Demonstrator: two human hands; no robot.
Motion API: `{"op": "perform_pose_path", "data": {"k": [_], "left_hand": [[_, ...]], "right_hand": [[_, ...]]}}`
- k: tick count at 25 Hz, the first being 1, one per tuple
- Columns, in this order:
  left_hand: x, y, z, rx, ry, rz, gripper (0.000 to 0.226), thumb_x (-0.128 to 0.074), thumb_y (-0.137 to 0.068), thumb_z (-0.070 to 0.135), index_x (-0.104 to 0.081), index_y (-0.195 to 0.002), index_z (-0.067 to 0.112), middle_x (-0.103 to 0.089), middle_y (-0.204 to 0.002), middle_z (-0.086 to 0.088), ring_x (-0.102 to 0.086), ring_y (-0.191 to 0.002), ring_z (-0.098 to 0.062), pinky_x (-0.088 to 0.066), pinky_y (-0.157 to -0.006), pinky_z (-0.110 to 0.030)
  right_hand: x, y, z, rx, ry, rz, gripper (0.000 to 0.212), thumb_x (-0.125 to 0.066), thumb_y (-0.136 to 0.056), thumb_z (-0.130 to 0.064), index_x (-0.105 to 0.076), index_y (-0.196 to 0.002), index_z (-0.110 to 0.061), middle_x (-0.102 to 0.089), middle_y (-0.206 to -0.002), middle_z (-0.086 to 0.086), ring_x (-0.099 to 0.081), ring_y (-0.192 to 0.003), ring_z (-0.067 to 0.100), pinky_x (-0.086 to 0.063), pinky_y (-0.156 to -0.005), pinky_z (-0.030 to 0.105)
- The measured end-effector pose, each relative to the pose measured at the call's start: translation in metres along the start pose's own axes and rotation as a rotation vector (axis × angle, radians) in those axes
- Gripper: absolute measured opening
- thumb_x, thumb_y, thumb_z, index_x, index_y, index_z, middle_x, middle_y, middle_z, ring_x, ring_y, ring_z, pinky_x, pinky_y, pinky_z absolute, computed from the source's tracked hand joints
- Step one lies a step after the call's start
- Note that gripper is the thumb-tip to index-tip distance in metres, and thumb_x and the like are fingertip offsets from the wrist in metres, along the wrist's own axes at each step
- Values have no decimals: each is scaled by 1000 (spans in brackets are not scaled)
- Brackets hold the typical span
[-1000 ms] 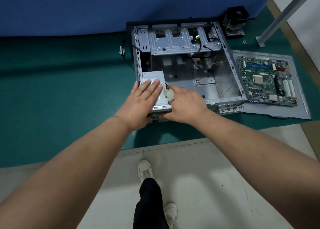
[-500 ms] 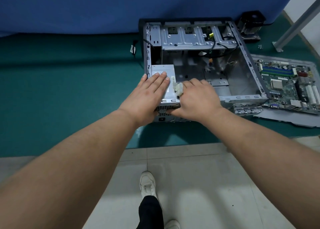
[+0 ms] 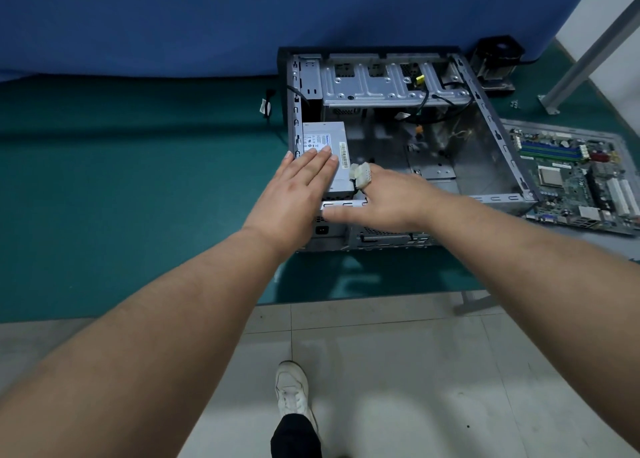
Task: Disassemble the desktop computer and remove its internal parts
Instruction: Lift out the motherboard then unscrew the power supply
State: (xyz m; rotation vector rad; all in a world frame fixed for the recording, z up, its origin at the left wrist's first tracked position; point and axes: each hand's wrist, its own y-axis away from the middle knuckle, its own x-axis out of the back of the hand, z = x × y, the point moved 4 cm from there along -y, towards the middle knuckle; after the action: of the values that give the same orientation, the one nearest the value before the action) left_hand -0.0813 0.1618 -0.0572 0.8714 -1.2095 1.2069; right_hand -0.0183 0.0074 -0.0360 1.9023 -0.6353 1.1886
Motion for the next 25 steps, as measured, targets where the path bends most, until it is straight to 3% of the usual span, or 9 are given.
{"op": "perform_pose_path", "data": {"k": [2,5,7,9,12,16,21,23,25], "left_hand": [[1,-1,-4,-9,22,-52,101,-74,-87,24,-10,-164,16,-7,-172,-2,-3,-158,-20,13,-123,-32],[8,-2,-6,-21,83,-149,107,-61,-85,61,-3,-165,20,3,-172,5,6,-158,-12,17,-122,-31],[13,-2,-5,0,156,-187,94,-37,-87,63,-3,-165,24,6,-172,8,8,-157,-7,18,-123,-30],[15,-3,-4,53,262,-193,76,-27,-95,47,-7,-165,26,3,-171,11,8,-156,-4,16,-125,-31],[21,-12,-8,108,319,-227,62,-38,-106,23,-17,-164,27,-4,-171,13,1,-157,-5,9,-126,-31],[40,-31,-19,30,212,-275,63,-58,-103,25,-32,-160,27,-18,-169,10,-14,-156,-10,-9,-125,-29],[38,-38,-20,7,73,-285,57,-53,-105,28,-35,-159,28,-21,-169,10,-22,-155,-16,-22,-125,-38],[36,-38,-19,36,62,-240,53,-51,-105,26,-40,-157,26,-29,-167,6,-28,-153,-21,-29,-122,-43],[30,-34,-19,40,131,-217,50,-48,-106,22,-41,-156,21,-32,-166,0,-27,-153,-25,-24,-124,-46]], "right_hand": [[8,-5,2,0,-179,-64,80,-35,-82,-90,-44,-147,-43,-47,-149,-7,-50,-132,19,-41,-101,36],[15,-15,13,-58,-141,-74,50,-53,-87,-73,-67,-104,-28,-67,-112,-2,-62,-100,17,-52,-92,37],[15,-14,17,-56,-137,-14,53,-53,-83,-78,-66,-93,-28,-68,-96,-3,-64,-90,17,-54,-87,39],[13,-9,18,-16,-64,116,62,-42,-82,-85,-66,-93,-29,-68,-93,-5,-62,-91,19,-51,-85,38],[9,-10,15,25,39,202,76,-24,-73,-90,-67,-89,-31,-66,-88,-6,-61,-91,20,-44,-82,38],[9,-17,22,-31,12,146,73,-27,-71,-93,-64,-83,-32,-63,-84,-10,-60,-90,20,-38,-75,36],[2,-24,28,-138,-156,110,66,-44,-73,-94,-62,-83,-31,-68,-86,-6,-64,-92,21,-51,-85,39],[3,-24,28,-158,-179,155,70,-43,-69,-97,-65,-89,-33,-70,-86,-7,-65,-93,21,-51,-91,41],[4,-22,28,-173,-144,209,78,-36,-64,-100,-67,-93,-35,-70,-85,-9,-64,-93,20,-51,-90,41]]}}
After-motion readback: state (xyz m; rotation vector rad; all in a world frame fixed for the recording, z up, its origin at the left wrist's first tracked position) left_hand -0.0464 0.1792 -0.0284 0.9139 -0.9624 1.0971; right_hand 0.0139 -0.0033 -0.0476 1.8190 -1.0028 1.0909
